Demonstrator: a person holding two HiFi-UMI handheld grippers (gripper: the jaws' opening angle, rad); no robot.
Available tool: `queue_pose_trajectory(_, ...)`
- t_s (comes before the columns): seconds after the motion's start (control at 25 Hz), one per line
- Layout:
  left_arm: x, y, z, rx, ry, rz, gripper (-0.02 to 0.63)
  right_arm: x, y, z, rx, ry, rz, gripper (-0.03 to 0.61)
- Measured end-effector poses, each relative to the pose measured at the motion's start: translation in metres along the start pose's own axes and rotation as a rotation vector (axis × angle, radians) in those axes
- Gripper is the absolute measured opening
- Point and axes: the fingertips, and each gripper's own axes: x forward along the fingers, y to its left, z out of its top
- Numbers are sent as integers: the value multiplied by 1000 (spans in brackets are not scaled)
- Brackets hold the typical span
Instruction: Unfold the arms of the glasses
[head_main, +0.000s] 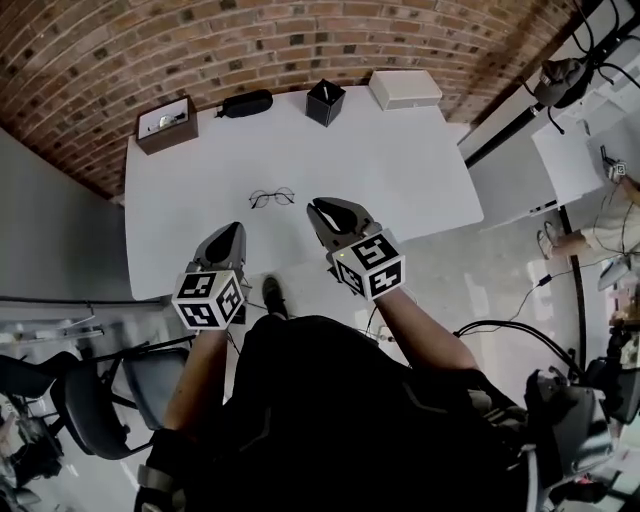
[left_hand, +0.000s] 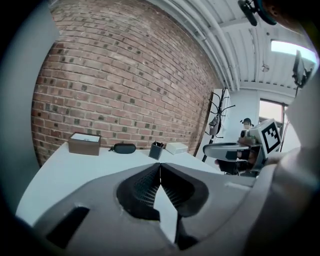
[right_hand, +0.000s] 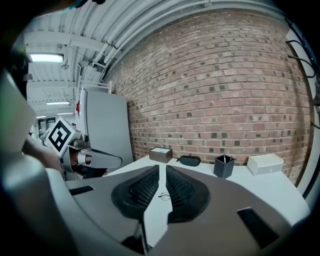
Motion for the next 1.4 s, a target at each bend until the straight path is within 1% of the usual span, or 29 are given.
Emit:
queue_pose_trajectory(0.12,19,14,-5,-8,19,-20,11,24,-7,-7,5,30,-9,11)
queue_pose_trajectory(0.24,38,32,-13,-38,48,-16,11,46,-15,-15,16,59,-17,12)
queue_pose_trajectory(0.4,62,50,-25,-53,92,-15,12,74,-22,-29,24,108,-11,12)
queue_pose_trajectory(0.52,79,60,-37,-63,126,-29,12,92,-31,-47,36,149,-16,12)
queue_pose_trajectory(0.68,96,72,-56,-76,173,-25,12,112,-38,-73,56,210,-15,12)
queue_pose_trajectory(0.84,114,82,-77,-92,230,-22,14,128,-44,-98,56,272,-8,14)
queue_pose_trajectory(0.88,118,84,-82,-90,245,-25,18,133,-46,-104,56,286,-8,14)
queue_pose_trajectory(0.96,128,87,-93,-91,277,-36,57,141,-50,-118,60,310,-7,21)
queue_pose_trajectory(1.0,132,87,-98,-96,294,-42,67,144,-50,-125,63,323,-2,31)
queue_pose_trajectory(1.16,144,88,-119,-91,353,-40,75,151,-48,-146,74,386,18,76)
queue_pose_trajectory(1.28,154,94,-134,-79,391,-28,95,158,-52,-164,69,430,13,84)
queue_pose_trajectory(1.4,162,97,-145,-64,423,-31,95,165,-54,-181,71,468,6,86)
